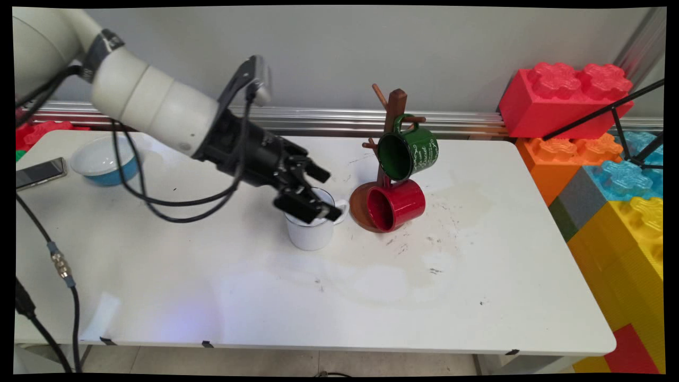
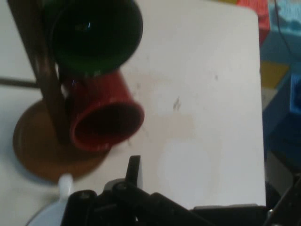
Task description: Pick up the green mug from the rack
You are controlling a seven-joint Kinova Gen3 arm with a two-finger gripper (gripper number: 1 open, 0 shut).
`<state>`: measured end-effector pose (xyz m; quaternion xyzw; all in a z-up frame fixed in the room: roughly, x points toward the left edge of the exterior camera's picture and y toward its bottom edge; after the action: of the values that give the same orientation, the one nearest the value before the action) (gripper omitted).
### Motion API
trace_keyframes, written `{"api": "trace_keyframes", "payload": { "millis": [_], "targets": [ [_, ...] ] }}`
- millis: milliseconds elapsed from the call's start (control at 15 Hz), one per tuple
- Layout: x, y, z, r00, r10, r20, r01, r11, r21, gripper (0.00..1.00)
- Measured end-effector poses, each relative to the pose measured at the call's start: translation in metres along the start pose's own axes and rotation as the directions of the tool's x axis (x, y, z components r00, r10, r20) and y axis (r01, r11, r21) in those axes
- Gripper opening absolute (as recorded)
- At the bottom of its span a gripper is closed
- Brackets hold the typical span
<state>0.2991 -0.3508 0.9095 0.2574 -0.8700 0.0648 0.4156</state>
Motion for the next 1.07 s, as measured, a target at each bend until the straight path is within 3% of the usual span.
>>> {"api": "trace_keyframes", "payload": {
  "millis": [533,1067],
  "targets": [
    [0.039,0.021,0.036,0.992,-0.084,-0.098,0.089,0.995,0.041,1.00],
    [0.054,0.036,0.058,0.973,-0.196,-0.126,0.207,0.975,0.086,1.00]
  ]
}}
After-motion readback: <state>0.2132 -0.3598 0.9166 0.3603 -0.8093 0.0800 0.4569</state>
